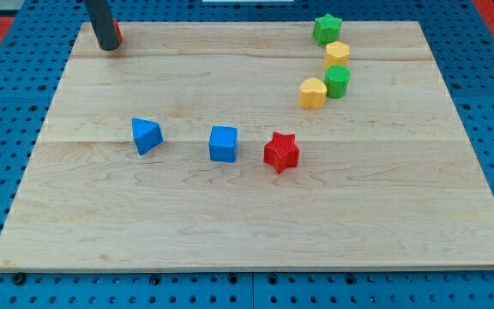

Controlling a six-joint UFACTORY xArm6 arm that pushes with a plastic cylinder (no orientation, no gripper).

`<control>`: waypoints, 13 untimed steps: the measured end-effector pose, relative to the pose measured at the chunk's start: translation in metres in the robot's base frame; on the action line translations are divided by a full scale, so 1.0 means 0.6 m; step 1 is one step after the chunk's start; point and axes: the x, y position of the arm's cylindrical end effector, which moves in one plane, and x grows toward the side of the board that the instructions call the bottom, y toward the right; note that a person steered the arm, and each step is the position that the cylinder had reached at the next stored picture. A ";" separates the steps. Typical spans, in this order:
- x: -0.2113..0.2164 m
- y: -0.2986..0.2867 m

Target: Move the blue triangle a bit up

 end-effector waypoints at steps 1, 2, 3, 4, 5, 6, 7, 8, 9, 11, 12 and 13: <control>0.000 0.002; 0.000 0.002; 0.046 0.047; 0.083 0.147; 0.092 0.161; 0.092 0.161; 0.092 0.157; 0.093 0.156; 0.108 0.186; 0.168 0.195; 0.176 0.183; 0.198 0.132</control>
